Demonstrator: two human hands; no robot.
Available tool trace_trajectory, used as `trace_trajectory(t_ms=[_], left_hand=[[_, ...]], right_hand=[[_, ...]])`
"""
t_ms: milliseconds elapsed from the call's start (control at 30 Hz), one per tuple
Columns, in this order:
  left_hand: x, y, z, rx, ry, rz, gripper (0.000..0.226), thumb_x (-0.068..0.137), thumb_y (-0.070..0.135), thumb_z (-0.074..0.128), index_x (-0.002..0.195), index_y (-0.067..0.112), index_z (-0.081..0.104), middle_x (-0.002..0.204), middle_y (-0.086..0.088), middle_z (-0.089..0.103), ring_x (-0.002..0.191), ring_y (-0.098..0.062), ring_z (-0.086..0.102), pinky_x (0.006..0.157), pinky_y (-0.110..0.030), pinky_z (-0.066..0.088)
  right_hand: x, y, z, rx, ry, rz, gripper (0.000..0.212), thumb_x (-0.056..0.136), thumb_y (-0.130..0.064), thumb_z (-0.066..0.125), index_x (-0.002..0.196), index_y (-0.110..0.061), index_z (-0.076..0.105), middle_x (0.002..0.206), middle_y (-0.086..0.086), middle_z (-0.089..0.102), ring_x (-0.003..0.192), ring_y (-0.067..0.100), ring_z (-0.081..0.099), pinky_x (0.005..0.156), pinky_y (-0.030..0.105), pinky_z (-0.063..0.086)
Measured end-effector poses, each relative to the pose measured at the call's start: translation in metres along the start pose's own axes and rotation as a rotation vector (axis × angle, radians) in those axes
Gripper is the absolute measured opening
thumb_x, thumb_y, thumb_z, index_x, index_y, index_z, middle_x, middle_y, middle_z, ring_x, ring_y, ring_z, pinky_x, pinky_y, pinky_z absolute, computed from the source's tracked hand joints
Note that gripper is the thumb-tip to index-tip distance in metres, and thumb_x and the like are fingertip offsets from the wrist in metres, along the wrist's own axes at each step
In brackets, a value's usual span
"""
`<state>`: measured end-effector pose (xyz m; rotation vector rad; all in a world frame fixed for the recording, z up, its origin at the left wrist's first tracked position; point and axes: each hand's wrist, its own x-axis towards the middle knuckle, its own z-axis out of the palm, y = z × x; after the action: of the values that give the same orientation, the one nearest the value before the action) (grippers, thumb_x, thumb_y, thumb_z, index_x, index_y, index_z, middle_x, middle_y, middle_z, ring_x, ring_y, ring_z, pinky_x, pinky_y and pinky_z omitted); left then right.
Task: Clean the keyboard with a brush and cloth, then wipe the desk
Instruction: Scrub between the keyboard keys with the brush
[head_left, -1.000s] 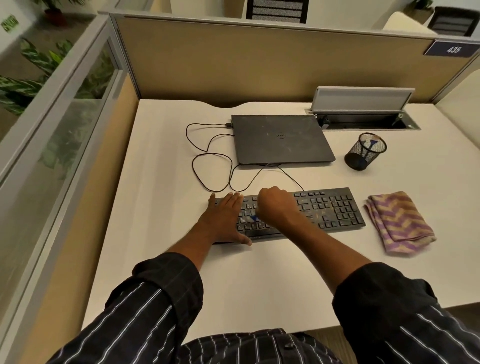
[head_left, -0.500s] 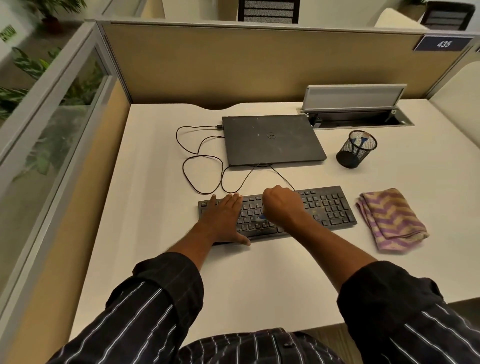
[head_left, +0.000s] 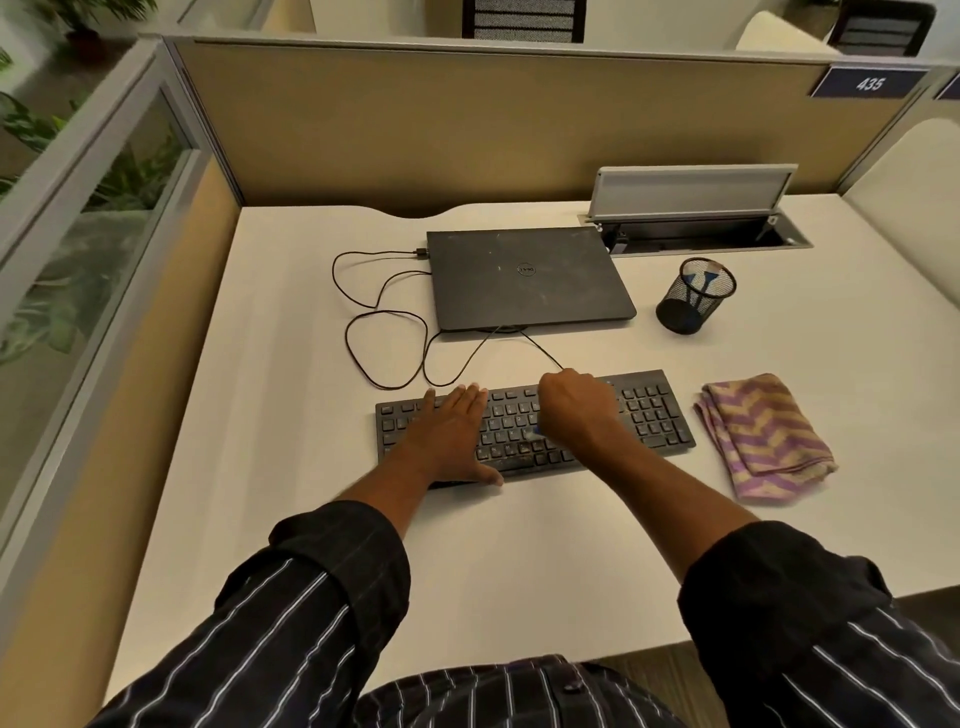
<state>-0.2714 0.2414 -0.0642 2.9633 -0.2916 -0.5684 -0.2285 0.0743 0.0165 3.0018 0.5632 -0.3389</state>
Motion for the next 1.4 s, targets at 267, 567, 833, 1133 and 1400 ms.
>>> trace_trajectory(t_ms=[267, 567, 833, 1133, 1400], left_hand=[[0.009, 0.008, 0.002, -0.028, 0.033, 0.027, 0.130, 0.074, 0.077, 0.067, 0.160, 0.010, -0.004, 0.169, -0.010, -0.003, 0.155, -0.025, -0.002, 0.126, -0.042, 0.003], [0.020, 0.018, 0.002, -0.027, 0.028, 0.041, 0.131, 0.073, 0.078, 0.067, 0.160, 0.010, -0.005, 0.168, -0.011, -0.004, 0.155, -0.026, -0.003, 0.126, -0.042, 0.004], [0.026, 0.029, 0.002, -0.010, 0.026, 0.035, 0.131, 0.072, 0.079, 0.067, 0.160, 0.011, -0.005, 0.168, -0.013, -0.004, 0.155, -0.028, -0.004, 0.126, -0.043, 0.003], [0.033, 0.047, 0.001, 0.033, 0.014, 0.009, 0.131, 0.071, 0.082, 0.064, 0.160, 0.015, -0.005, 0.168, -0.016, -0.005, 0.155, -0.031, -0.005, 0.126, -0.046, 0.002], [0.044, 0.073, -0.006, 0.072, -0.018, -0.047, 0.132, 0.071, 0.083, 0.063, 0.160, 0.016, -0.006, 0.168, -0.015, -0.004, 0.155, -0.032, -0.004, 0.122, -0.060, 0.001]], right_hand=[[0.016, 0.022, -0.005, 0.246, -0.043, 0.089, 0.018, 0.083, -0.025, 0.069, 0.088, -0.008, 0.072, 0.081, 0.006, 0.070, 0.073, 0.022, 0.066, 0.067, 0.034, 0.056], [0.010, 0.041, 0.001, 0.061, -0.027, 0.085, 0.025, 0.085, -0.025, 0.071, 0.101, -0.007, 0.065, 0.096, 0.010, 0.069, 0.084, 0.026, 0.066, 0.074, 0.037, 0.055], [0.019, 0.046, 0.005, 0.254, -0.108, 0.019, 0.018, 0.085, -0.022, 0.070, 0.093, -0.007, 0.074, 0.087, 0.008, 0.072, 0.074, 0.020, 0.067, 0.074, 0.038, 0.059], [0.015, 0.077, 0.005, 0.243, -0.043, 0.090, 0.017, 0.085, -0.016, 0.069, 0.091, -0.001, 0.070, 0.088, 0.013, 0.071, 0.068, 0.020, 0.060, 0.063, 0.029, 0.049], [0.010, 0.099, 0.012, 0.189, -0.071, 0.042, 0.036, 0.083, -0.029, 0.074, 0.109, -0.004, 0.068, 0.107, 0.014, 0.070, 0.087, 0.026, 0.067, 0.078, 0.035, 0.058]])
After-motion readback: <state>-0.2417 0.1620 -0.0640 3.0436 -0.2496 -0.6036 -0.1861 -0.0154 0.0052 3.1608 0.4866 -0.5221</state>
